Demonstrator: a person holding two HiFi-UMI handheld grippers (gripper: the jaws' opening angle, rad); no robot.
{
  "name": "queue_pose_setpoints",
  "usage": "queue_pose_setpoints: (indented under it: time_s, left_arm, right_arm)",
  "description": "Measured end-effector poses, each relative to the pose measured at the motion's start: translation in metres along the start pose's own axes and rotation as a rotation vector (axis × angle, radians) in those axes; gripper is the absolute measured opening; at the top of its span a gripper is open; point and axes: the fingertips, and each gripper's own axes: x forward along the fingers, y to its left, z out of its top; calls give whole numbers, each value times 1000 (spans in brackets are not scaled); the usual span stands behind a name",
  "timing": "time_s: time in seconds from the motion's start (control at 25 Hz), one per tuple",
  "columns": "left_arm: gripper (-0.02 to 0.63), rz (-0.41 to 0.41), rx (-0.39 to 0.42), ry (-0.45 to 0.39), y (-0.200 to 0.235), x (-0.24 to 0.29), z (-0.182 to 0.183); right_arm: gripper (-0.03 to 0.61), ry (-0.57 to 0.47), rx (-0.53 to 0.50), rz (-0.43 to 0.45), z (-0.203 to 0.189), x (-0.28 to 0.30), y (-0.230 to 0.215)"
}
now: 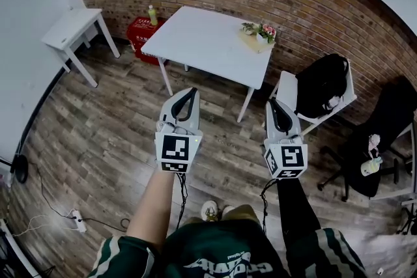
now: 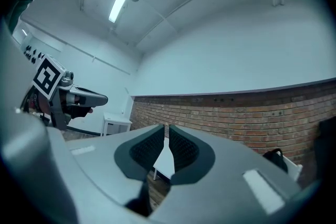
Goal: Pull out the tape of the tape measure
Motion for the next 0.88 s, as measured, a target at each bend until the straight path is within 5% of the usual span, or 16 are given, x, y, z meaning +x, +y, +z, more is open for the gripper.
queue_pose_setpoints:
  time_s: [0.16, 0.32, 0.88]
  left_arm:
    - [6, -1, -2, -20, 3, 1, 2]
    - [95, -26, -12, -25, 5, 9, -2]
    - [104, -15, -43, 7, 27, 87, -32]
  right_arm:
    - [71, -3, 21, -19, 0, 4, -1]
    - [77, 1, 24, -28, -5, 13, -1]
    - [92, 16, 98, -22, -41, 88, -32]
